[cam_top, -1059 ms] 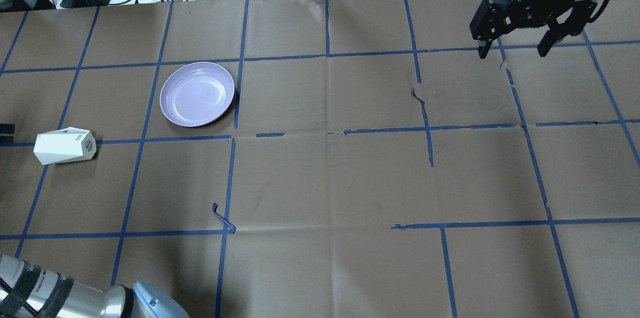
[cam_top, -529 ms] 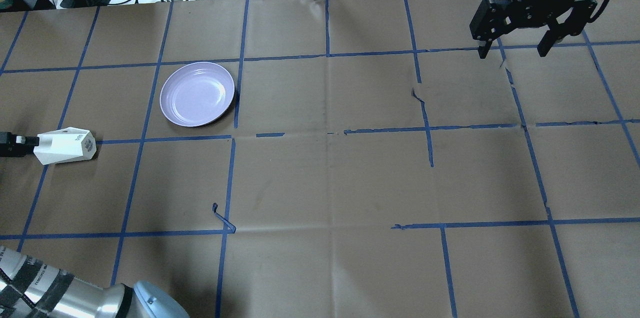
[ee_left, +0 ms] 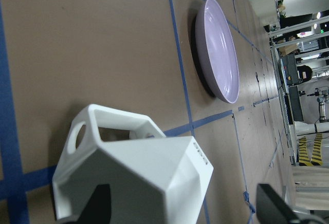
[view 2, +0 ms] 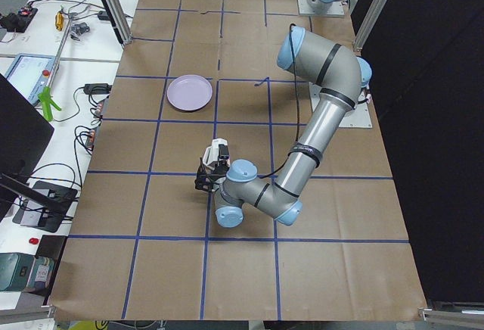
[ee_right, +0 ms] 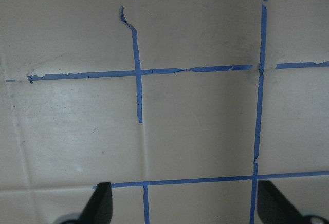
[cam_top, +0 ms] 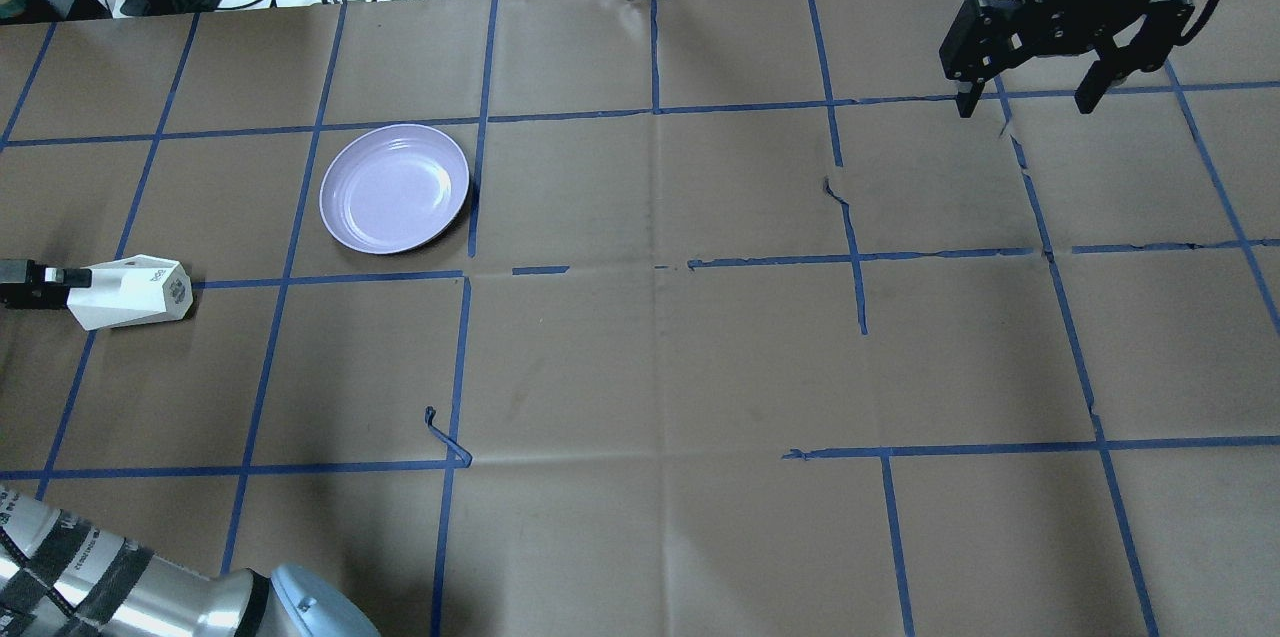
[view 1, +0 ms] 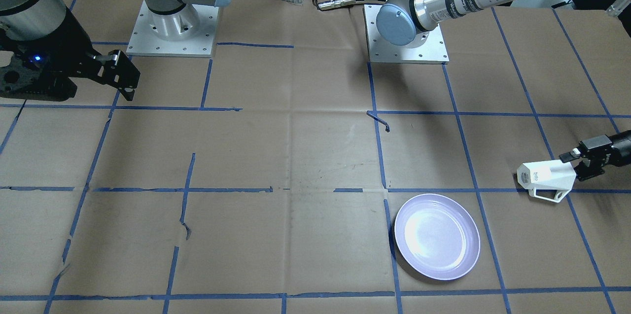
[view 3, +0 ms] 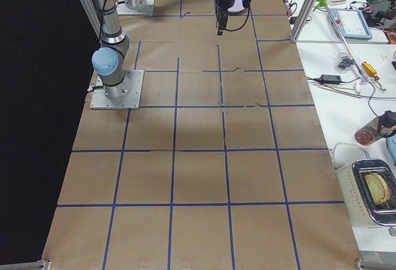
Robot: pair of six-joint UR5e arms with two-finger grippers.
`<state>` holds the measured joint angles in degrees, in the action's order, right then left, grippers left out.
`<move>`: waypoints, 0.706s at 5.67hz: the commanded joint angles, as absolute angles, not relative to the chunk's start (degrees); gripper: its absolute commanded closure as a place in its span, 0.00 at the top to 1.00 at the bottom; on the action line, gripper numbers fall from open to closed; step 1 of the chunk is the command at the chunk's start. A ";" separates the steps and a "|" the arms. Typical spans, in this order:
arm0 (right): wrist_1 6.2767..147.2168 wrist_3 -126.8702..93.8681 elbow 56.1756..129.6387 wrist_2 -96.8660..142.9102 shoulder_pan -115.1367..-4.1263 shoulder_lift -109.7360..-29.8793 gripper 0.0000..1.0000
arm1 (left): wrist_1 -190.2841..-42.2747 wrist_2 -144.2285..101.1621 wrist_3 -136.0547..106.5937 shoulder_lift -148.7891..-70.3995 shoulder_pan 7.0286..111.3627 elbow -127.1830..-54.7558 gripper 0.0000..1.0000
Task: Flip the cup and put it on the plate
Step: 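Close the left gripper on the cup's open rim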
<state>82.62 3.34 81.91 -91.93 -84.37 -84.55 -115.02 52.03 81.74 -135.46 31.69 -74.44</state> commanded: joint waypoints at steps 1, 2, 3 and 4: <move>82.62 3.34 81.91 -91.93 -84.38 -84.55 1.00 | -116.09 47.21 80.69 -135.35 31.73 -74.36 0.50; 82.62 3.34 81.91 -91.93 -84.38 -84.55 1.00 | -118.10 46.68 80.42 -135.35 31.64 -74.36 0.14; 82.62 3.34 81.91 -91.93 -84.38 -84.55 1.00 | -119.26 46.67 80.33 -135.09 31.64 -74.36 0.00; 82.62 3.34 81.91 -91.93 -84.38 -84.55 1.00 | -121.27 45.89 80.25 -134.65 31.64 -74.36 0.00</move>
<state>82.62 3.34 81.91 -91.93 -84.38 -84.55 -119.60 46.47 80.35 -134.99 31.65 -74.36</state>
